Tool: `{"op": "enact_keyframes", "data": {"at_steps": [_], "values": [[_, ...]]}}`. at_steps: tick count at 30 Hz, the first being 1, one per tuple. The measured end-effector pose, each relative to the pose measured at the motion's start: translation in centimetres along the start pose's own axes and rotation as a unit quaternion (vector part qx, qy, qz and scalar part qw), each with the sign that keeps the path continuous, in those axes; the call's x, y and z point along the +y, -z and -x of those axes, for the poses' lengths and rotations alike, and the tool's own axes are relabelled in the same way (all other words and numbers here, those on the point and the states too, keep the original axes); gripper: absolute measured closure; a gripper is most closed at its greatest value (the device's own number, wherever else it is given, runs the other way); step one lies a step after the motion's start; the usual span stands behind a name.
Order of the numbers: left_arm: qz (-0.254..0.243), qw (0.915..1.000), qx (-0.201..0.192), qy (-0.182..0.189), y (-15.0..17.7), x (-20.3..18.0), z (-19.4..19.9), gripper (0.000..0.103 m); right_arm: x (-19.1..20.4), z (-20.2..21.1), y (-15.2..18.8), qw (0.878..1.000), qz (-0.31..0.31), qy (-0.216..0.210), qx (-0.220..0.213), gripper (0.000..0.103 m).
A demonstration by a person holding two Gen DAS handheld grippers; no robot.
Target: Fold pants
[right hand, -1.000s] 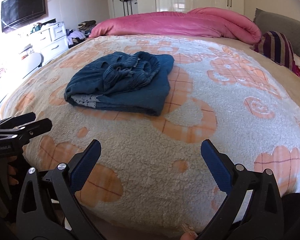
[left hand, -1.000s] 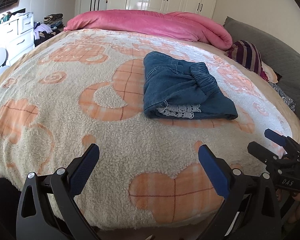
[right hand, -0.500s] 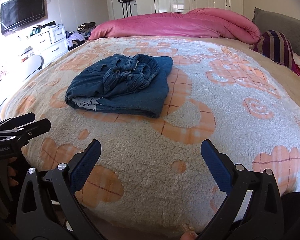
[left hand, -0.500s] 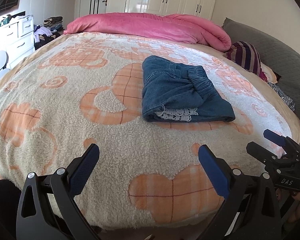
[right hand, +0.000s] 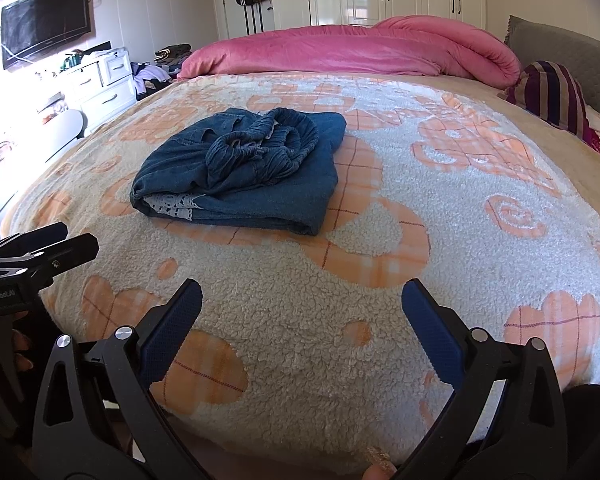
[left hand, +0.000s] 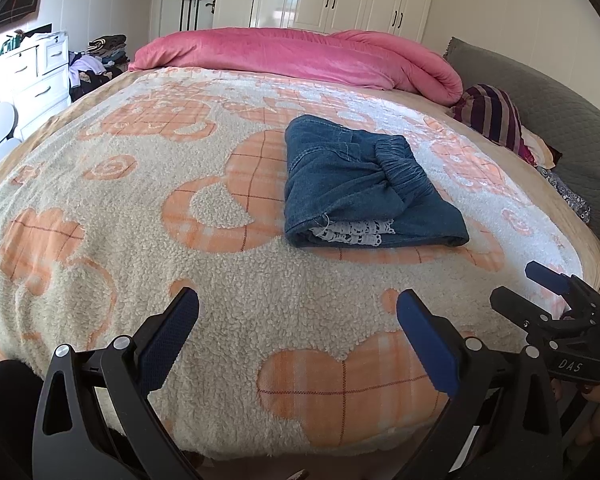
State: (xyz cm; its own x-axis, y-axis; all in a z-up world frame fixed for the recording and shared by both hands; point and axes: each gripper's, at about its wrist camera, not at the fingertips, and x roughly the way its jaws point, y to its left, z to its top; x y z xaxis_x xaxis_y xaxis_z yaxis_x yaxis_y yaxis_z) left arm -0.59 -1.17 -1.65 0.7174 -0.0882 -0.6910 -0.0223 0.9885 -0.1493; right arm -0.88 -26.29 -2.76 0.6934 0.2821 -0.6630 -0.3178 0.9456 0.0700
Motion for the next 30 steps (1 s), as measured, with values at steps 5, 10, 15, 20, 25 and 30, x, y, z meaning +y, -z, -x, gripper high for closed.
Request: {"op": "enact_keyframes", "data": {"at_steps": [5, 10, 15, 20, 25, 30], "values": [[0.000, 1.0000, 0.000, -0.001, -0.06, 0.00, 0.02, 0.004, 0.04, -0.08, 0.04, 1.000, 0.001, 0.000, 0.002, 0.009], [0.000, 1.0000, 0.000, -0.001, -0.08, 0.02, 0.00, 0.004, 0.01, -0.16, 0.09, 1.000, 0.000, 0.001, 0.003, 0.009], [0.001, 1.0000, 0.000, -0.003, -0.09, 0.12, 0.06, 0.004, 0.01, -0.16, 0.11, 1.000, 0.000, 0.001, 0.002, 0.009], [0.001, 1.0000, -0.001, -0.004, -0.06, 0.21, 0.07, 0.004, 0.00, -0.18, 0.11, 1.000, 0.000, 0.002, 0.003, 0.009], [0.002, 1.0000, 0.000, -0.005, 0.01, 0.36, 0.08, 0.004, 0.00, -0.20, 0.12, 1.000, 0.000, 0.002, 0.004, 0.009], [0.003, 1.0000, 0.000, -0.006, 0.00, 0.32, 0.06, 0.004, 0.02, -0.22, 0.10, 1.000, 0.000, 0.002, 0.005, 0.009]]}}
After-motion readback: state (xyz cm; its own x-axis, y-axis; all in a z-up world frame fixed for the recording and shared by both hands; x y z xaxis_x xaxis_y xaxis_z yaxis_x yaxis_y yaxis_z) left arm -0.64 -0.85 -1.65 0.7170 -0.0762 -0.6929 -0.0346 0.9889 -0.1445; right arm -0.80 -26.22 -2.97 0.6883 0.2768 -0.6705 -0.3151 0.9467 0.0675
